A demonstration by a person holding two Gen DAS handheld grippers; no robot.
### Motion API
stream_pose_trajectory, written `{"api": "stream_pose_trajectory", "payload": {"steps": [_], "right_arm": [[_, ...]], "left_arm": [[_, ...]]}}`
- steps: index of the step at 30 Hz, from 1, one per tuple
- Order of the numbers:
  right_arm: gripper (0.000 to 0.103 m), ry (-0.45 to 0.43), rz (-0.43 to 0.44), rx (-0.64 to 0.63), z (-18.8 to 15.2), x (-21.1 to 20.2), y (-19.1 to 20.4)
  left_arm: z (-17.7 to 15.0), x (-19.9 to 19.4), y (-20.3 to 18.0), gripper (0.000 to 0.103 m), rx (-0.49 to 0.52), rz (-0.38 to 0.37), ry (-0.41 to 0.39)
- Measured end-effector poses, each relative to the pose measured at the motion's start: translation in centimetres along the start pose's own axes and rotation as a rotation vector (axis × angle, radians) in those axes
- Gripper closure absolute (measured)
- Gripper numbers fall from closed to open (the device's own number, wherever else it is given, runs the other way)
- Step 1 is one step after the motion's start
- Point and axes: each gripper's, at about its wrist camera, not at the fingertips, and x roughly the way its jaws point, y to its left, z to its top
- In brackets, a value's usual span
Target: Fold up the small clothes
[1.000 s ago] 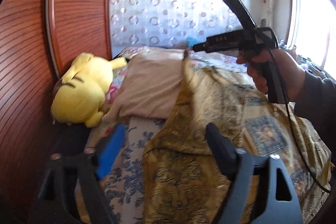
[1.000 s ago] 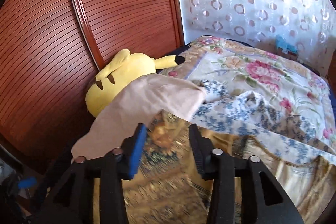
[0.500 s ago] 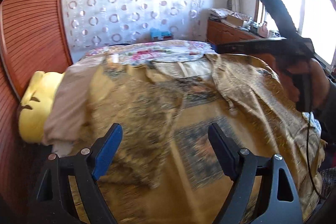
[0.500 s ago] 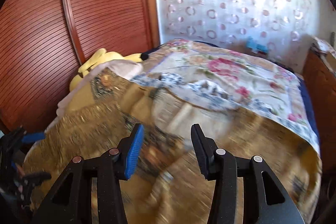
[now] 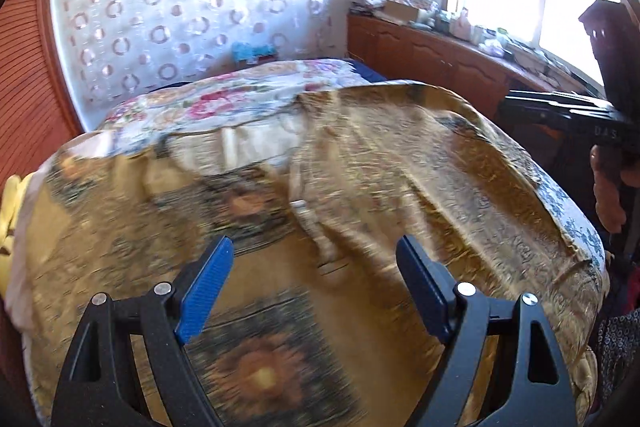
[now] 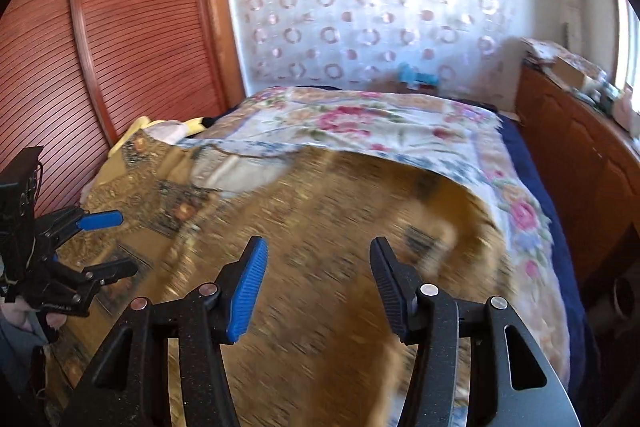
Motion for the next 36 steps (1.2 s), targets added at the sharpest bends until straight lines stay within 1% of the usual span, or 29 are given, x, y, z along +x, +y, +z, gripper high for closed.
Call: {"api": "stream_pose_trajectory", "payload": {"steps": [5, 10, 16, 22, 26, 31, 36], "right_arm": [[0.047, 0.015, -0.073, 0.059, -1.9, -1.7, -2.1], [0.047, 0.031, -0.136, 0.123, -2.2, -2.5, -3.4], [0.047, 0.083, -0.183, 0.202, -1.9, -2.3, -4.0], [0.047, 0.143, -0.168, 0.259, -1.7, -1.5, -4.0], [0.047, 0.172, -0.138, 0.294, -1.9, -1.1, -3.1], [0.047, 0.204, -0.092, 0.333, -1.7, -0.2, -1.6], [0.047, 0.205, -0.059, 0.368, -1.3, -0.2, -1.9]], "left_arm": [[1.2, 2.1, -2.6, 0.019, 0.034, -0.039, 0.040], [2.3, 4.2, -4.4, 0.019, 0.041, -0.068, 0.087], [2.2, 6.1, -6.2, 0.019, 0.078, -0.055, 0.151], [1.7, 6.4, -6.8, 0.019, 0.093, -0.050, 0.166], [1.8, 6.4, -6.8, 0.016, 0.095, -0.047, 0.169], [1.9, 6.9, -6.6, 0.015, 0.092, -0.047, 0.169], [1.9, 6.9, -6.7, 0.015, 0.092, -0.048, 0.169]]}}
